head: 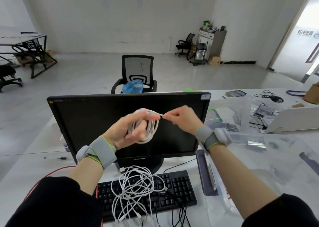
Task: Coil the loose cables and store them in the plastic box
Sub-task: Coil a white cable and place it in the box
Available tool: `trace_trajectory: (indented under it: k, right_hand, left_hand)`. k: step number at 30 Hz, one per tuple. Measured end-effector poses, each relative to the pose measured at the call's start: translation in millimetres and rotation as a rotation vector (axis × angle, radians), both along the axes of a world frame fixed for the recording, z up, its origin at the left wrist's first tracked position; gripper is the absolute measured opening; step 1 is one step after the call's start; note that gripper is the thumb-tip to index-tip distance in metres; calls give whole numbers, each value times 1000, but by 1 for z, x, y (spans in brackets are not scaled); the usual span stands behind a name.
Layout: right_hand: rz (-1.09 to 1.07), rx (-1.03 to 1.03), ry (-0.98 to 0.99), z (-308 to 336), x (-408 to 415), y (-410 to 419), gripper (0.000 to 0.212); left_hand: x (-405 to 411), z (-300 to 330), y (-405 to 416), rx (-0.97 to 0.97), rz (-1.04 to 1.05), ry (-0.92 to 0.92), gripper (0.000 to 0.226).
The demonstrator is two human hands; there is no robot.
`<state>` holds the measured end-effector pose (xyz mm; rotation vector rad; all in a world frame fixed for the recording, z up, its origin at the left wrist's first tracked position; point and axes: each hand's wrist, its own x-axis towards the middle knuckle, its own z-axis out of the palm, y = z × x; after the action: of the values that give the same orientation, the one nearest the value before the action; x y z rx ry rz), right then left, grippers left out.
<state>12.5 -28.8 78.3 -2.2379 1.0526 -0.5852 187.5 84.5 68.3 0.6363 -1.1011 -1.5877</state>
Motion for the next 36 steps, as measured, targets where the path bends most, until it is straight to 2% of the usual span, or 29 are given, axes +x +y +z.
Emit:
trace_trajectory:
  k: [2,4,8,12,14,16,20,22,23,25,28,31,36]
  right_hand:
    - [55,52,45,-16,5,12,17]
    - [143,64,89,-24,12,26,28]
    - [289,83,246,-23,25,42,25]
    - [354,132,278,-15,28,44,25]
    - [356,268,128,-10,25,43,23]
    - [341,513,-80,-6,20,38,19]
    - [339,1003,-429,-2,13,34,17]
    - [360,1213,-632,-3,9,34,32]
    - [379,1253,-703,-4,8,34,41]
    - [389,1216,-777,-4,7,34,42]
    - [275,1020,-834,-7,14,34,21]
    - [172,811,-843,-14,24,35,22]
    - [67,504,-656,-17,32,42,19]
  left_hand:
    - [-4,10,-4,16,160,191,43]
    - [-4,14,-10,57,337,209,39]
    - [-3,1,-17,179,647,-31,30]
    - [2,-14,-10,193,763,-304,29]
    - [7,-17,-8,178,793,-272,20]
    - [10,-17,-8,197,804,-108,14]
    - [10,-15,-9,272,708,48,38]
    - [10,-15,-9,303,642,111,51]
    - [11,-14,-9,319,615,157,55]
    - [13,-13,-8,341,581,288,53]
    - [12,-14,-9,358,582,441,37]
    - [9,-15,-10,358,584,391,34]
    - [7,-15,-9,351,579,284,35]
